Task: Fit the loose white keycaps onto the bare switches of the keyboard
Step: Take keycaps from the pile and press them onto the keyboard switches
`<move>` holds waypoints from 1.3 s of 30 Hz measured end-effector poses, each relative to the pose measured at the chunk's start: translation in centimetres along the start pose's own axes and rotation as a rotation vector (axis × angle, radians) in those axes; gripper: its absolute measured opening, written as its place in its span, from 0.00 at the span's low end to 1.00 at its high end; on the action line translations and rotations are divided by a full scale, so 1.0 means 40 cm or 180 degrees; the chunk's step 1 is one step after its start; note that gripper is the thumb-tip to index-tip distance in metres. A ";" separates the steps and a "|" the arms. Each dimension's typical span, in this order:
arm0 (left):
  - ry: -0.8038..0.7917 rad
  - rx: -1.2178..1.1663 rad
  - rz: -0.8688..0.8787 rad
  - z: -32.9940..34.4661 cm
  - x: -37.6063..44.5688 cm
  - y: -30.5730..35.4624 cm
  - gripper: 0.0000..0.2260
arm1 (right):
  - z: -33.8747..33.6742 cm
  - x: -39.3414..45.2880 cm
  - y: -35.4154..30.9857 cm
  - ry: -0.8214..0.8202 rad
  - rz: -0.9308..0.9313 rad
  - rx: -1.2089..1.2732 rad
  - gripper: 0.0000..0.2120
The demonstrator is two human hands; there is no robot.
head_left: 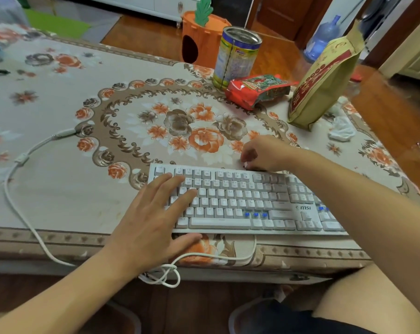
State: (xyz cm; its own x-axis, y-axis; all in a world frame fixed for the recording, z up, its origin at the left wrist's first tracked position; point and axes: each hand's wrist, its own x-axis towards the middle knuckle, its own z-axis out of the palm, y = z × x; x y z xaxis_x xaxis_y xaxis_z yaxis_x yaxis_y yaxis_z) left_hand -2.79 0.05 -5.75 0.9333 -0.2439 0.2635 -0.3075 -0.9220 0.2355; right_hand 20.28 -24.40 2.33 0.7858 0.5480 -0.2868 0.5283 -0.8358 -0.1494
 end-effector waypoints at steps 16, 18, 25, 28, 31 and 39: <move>0.0038 0.0030 0.0031 0.001 0.002 0.001 0.37 | 0.180 -0.363 -0.114 0.1367 -0.0590 0.1058 0.06; 0.0018 0.0016 0.0017 0.002 0.002 0.003 0.37 | 0.208 -0.368 -0.103 0.1488 -0.0573 0.0972 0.06; 0.0009 0.0013 0.0002 0.000 -0.001 0.002 0.37 | 0.232 -0.367 -0.131 0.1911 -0.0629 0.0510 0.06; 0.0017 0.0026 0.0014 0.001 0.000 0.000 0.37 | 0.232 -0.367 -0.135 0.1925 -0.0698 0.0341 0.04; -0.0001 0.0048 0.0009 0.002 -0.001 0.000 0.37 | 0.231 -0.369 -0.138 0.1866 -0.0702 0.0222 0.07; -0.0003 0.0038 0.0013 0.001 0.000 0.001 0.37 | 0.232 -0.376 -0.127 0.1801 -0.0818 -0.0041 0.12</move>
State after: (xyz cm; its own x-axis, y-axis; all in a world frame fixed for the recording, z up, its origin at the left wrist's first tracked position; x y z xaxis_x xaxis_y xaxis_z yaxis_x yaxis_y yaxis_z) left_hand -2.80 0.03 -5.77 0.9322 -0.2481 0.2635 -0.3091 -0.9245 0.2230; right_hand 2.79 -28.71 -1.38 0.6799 0.6677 0.3032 0.7242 -0.6763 -0.1346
